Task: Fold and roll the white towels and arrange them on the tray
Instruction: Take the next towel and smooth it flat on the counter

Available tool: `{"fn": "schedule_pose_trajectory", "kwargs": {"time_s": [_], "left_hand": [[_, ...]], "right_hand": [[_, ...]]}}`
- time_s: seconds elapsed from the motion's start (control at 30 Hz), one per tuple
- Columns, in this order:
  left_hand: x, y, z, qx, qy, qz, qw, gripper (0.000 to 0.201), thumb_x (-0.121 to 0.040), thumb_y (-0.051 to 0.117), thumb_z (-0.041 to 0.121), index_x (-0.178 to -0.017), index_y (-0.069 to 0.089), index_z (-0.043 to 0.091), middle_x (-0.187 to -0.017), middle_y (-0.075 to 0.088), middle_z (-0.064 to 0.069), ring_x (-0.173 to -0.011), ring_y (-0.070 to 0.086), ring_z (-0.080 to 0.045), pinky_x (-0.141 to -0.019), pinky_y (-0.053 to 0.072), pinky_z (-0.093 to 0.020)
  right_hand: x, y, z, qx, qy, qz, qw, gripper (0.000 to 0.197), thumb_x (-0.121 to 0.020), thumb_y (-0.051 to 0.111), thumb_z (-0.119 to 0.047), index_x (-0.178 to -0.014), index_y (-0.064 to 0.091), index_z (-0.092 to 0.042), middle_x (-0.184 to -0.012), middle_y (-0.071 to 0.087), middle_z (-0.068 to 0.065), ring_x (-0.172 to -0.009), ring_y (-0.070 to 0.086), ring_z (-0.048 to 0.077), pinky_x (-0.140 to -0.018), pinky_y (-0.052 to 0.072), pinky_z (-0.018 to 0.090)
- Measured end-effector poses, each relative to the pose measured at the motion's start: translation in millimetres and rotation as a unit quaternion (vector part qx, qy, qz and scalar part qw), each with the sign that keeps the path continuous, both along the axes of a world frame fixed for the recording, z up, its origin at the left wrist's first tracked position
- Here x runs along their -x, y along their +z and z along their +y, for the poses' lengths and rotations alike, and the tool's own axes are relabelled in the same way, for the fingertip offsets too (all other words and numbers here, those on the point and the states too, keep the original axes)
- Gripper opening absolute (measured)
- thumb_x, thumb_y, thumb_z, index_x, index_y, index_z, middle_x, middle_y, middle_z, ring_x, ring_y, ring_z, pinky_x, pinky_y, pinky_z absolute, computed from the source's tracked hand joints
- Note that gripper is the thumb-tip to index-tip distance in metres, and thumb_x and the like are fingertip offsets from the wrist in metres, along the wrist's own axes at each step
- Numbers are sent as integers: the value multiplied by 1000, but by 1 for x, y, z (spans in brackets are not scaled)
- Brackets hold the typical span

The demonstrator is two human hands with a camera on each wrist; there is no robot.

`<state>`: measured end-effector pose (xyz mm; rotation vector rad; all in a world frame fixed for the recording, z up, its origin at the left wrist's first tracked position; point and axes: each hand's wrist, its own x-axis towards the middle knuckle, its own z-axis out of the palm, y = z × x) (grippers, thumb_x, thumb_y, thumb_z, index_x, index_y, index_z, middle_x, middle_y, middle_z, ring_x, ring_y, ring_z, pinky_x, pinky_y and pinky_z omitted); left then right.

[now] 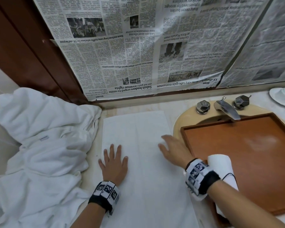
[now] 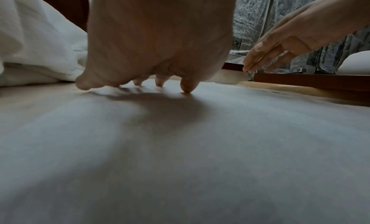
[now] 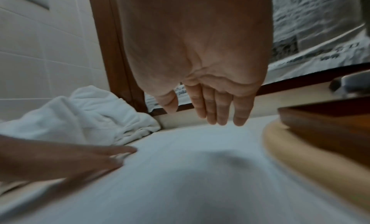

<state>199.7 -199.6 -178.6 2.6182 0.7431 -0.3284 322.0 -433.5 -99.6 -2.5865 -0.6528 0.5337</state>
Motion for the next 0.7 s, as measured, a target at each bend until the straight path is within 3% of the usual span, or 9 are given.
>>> {"fn": "schedule_pose_trajectory", "kwargs": {"time_s": [0.1, 0.17, 0.27, 0.4, 0.53, 0.63, 0.7], "left_hand": [[4, 1, -7, -8, -9, 0, 1000, 63, -101, 19, 57, -159, 3, 37, -166, -13, 9, -152, -15, -24, -121, -5, -57], [8, 1, -20, -8, -36, 0, 999, 73, -91, 3, 66, -158, 3, 39, -166, -12, 10, -153, -14, -24, -120, -5, -56], [15, -6, -40, -16, -83, -3, 996, 77, -82, -10, 64, -156, -1, 45, -165, -15, 13, -153, -13, -24, -119, -3, -59], [19, -11, -34, -37, -82, 3, 996, 70, -85, -12, 66, -153, -7, 52, -162, -19, 18, -153, -15, -20, -120, -5, -55], [32, -14, -2, -43, 4, 17, 999, 60, -96, 1, 66, -152, -11, 52, -164, -18, 16, -153, -15, -20, -122, -5, -54], [41, -10, -2, -42, 38, 20, 998, 60, -98, 5, 63, -154, -9, 46, -165, -18, 12, -153, -15, -24, -121, -5, -57], [41, -8, -22, -39, -13, 9, 999, 65, -90, -6, 66, -153, -10, 49, -162, -23, 16, -152, -19, -22, -119, -10, -56]], "right_hand": [[35, -18, 21, 3, 13, 20, 1000, 60, -104, 37, -43, -151, 29, -7, -158, 29, 11, -145, 28, 23, -118, 22, 32], [58, -28, 35, 6, 28, 19, 999, 61, -104, 34, -43, -154, 23, -8, -162, 21, 9, -149, 19, 22, -121, 16, 34], [81, -46, 55, 25, 65, 14, 997, 59, -106, 24, -39, -157, 13, -13, -165, 7, 3, -152, 5, 20, -123, 3, 39], [75, -77, 53, 62, 82, -38, 994, 66, -99, 5, -45, -158, 12, -17, -165, 2, -4, -153, 3, 23, -119, -9, 43], [45, -85, 17, 116, -20, -41, 992, 78, -86, -17, -47, -157, -7, -17, -162, -18, -4, -151, -12, 18, -119, -10, 41], [50, -77, 12, 120, -63, -32, 990, 86, -83, -19, -47, -157, -1, -7, -164, -8, 7, -152, -5, 21, -120, -6, 40], [70, -75, 28, 87, -9, -54, 995, 74, -95, 2, -45, -156, 18, -7, -164, 12, 8, -151, 13, 24, -122, 2, 43]]}}
